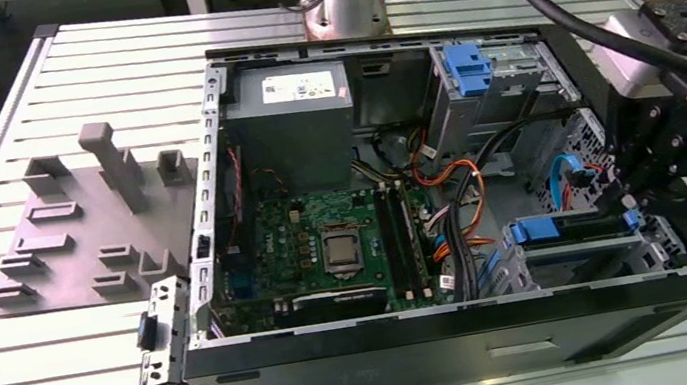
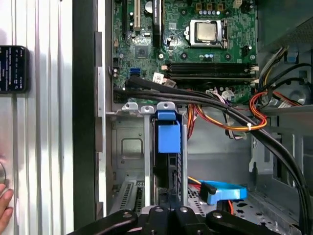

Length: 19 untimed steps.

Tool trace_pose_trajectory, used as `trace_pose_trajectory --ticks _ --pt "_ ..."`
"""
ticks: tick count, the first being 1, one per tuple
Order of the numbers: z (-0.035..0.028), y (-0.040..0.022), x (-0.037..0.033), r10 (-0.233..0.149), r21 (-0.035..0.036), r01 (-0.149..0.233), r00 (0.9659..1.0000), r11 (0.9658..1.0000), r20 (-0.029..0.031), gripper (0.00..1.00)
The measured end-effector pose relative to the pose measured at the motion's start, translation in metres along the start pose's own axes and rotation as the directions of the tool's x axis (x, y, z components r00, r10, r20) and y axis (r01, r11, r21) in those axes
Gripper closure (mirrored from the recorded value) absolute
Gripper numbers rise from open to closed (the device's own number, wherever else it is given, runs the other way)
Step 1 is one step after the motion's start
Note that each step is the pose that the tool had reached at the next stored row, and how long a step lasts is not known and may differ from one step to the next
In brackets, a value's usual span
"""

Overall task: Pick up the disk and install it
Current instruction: 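Insert the first disk wire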

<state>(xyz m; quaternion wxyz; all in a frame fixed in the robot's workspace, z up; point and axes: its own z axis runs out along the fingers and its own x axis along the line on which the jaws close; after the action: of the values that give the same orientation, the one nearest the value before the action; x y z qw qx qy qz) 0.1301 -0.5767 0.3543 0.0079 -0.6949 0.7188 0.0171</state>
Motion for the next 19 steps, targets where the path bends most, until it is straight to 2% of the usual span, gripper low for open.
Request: trace_pose_trajectory --ticks 5,9,14,19 --pt "-0.0001 -0.0133 -0.0013 0.0 -0.006 0.0 1.0 1.0 -0.0002 0.89" --pt "-0.0002 -0.0214 -0.0019 0.0 -0.0084 0.0 1.0 1.0 -0.0003 0.89" --pt "-0.0011 -0.0233 -0.0032 0.0 -0.0088 0.0 1.0 1.0 -0.0003 0.89" --pt "-0.0046 -0.0231 -0.0116 0.0 -0.0088 0.0 1.0 1.0 -0.0003 0.89"
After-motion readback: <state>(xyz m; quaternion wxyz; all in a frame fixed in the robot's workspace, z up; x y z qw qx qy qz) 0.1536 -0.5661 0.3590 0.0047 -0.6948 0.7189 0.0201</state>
